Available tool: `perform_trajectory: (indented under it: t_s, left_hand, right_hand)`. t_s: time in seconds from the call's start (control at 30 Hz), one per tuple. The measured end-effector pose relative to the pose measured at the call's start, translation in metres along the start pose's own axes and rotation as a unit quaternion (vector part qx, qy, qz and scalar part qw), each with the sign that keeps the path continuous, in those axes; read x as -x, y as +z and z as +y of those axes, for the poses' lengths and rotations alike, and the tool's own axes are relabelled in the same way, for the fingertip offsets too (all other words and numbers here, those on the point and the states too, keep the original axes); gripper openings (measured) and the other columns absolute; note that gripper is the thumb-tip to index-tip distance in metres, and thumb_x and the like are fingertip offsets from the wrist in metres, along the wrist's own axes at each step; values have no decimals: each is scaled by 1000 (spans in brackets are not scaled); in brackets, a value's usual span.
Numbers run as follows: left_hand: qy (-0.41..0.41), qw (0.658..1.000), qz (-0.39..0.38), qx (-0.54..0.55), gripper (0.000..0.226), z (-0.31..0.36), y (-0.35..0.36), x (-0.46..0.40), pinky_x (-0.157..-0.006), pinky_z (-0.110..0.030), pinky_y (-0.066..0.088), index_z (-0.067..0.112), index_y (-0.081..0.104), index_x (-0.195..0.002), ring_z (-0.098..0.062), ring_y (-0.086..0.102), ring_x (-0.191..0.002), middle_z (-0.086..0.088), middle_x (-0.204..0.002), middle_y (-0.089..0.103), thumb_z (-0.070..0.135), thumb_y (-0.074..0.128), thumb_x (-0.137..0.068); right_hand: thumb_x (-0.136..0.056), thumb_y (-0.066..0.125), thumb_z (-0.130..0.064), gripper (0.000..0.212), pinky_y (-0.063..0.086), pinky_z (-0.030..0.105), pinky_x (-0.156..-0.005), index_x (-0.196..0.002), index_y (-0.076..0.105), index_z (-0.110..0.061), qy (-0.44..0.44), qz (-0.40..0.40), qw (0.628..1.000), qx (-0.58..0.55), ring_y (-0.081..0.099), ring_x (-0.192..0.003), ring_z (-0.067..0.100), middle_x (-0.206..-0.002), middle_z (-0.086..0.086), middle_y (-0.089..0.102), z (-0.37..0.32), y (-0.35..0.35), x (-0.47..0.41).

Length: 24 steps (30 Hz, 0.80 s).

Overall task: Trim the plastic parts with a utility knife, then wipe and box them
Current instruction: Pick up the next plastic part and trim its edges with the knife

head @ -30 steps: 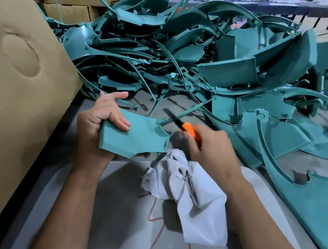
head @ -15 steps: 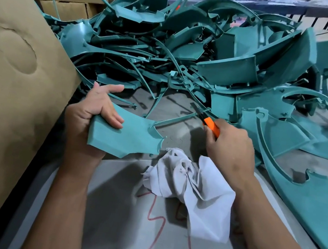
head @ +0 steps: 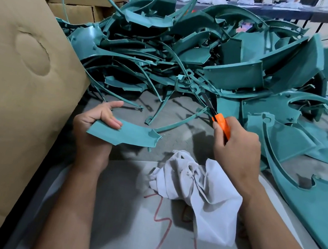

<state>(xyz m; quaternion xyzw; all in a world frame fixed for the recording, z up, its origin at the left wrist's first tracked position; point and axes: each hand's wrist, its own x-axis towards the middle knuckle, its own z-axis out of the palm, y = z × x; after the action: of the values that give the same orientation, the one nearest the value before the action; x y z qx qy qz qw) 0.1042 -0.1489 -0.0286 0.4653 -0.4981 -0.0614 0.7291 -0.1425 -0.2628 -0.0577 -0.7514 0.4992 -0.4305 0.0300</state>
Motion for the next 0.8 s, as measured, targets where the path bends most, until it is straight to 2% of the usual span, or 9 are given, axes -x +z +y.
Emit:
perform_trajectory:
  t_s: [0.1,0.17,0.3,0.43,0.57,0.63,0.7,0.8]
  left_hand:
    - [-8,1000,-1,6,15,-3,-1,-1,-100,-50,49,0,63,-79,-37,61,-100,15,-59,62,12,57,-72]
    - [-6,1000,-2,13,18,-3,-1,0,-100,-47,49,1,63,-80,-37,61,-100,15,-59,62,17,56,-73]
    - [-34,999,12,17,8,-5,-1,1,-101,-52,48,2,62,-77,-42,62,-102,7,-59,61,2,55,-73]
    - [-26,999,15,25,19,-7,-1,2,-100,-51,49,2,63,-78,-38,60,-99,14,-59,62,18,55,-72]
    - [-30,999,9,9,14,-8,7,5,-99,-48,50,2,62,-74,-36,61,-97,14,-58,61,15,57,-71]
    - [-35,999,6,-1,6,-12,8,7,-97,-45,51,2,63,-72,-37,63,-101,14,-58,61,1,57,-72]
    - [-57,998,32,8,21,-18,9,7,-92,-35,54,7,62,-70,-35,65,-102,12,-58,63,-9,49,-74]
    - [-157,974,129,98,48,-29,14,5,-80,-21,55,11,53,-54,-23,71,-91,8,-58,63,-27,41,-81]
  right_hand:
    - [-105,52,-41,33,37,36,-51,-81,47,-19,46,10,999,14,44,-51,17,-56,-2,45,5,4,0]
    - [-105,52,-43,33,34,34,-51,-82,48,-20,56,4,998,29,43,-52,16,-57,-3,45,8,4,-1]
    - [-105,52,-44,34,31,34,-50,-82,48,-19,60,-41,996,57,46,-54,28,-60,-2,45,10,7,-1]
    - [-104,53,-44,32,37,37,-55,-85,50,-18,58,-69,994,53,50,-61,35,-64,2,50,9,5,-3]
    - [-101,58,-42,24,39,36,-57,-86,53,-24,25,-147,986,77,52,-64,36,-70,7,61,2,7,-1]
    - [-100,59,-42,26,40,36,-57,-83,54,-24,3,-135,990,25,53,-62,31,-66,2,60,-3,6,1]
    - [-101,57,-43,31,39,36,-55,-78,53,-23,-32,-107,989,-100,51,-56,20,-59,-3,53,-9,1,3]
    - [-105,54,-38,33,40,35,-54,-76,51,-23,-75,-127,962,-228,50,-55,20,-59,0,55,-20,-3,7]
